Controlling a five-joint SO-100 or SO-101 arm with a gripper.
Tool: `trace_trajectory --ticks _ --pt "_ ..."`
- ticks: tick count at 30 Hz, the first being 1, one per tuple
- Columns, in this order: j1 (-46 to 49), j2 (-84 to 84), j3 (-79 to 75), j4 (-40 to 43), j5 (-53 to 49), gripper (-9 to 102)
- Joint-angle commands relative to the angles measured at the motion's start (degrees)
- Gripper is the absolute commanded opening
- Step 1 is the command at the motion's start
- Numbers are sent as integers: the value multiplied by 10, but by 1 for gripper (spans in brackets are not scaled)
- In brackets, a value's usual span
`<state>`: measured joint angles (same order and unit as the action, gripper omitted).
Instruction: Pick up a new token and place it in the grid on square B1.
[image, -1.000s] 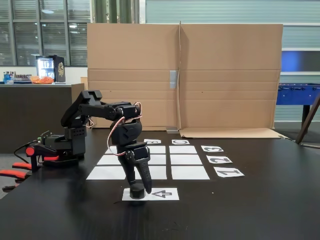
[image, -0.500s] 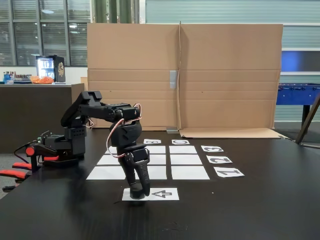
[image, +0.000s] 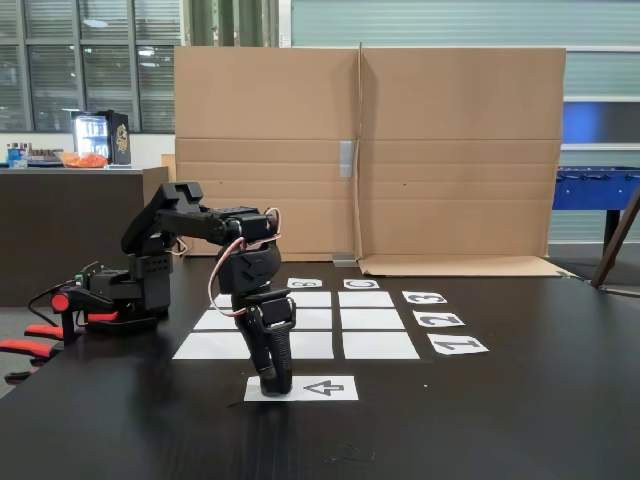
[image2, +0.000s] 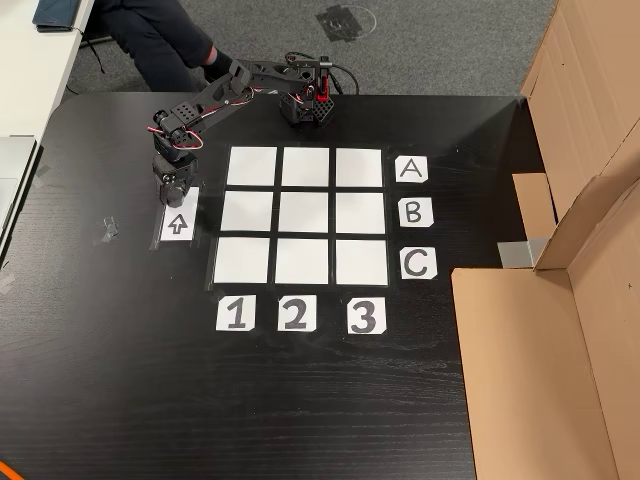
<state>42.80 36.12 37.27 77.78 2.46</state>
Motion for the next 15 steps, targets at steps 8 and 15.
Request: trace_trajectory --ticks 8,15 --pt "9 20 -22 -4 11 13" --pt "-2 68 -17 11 16 13"
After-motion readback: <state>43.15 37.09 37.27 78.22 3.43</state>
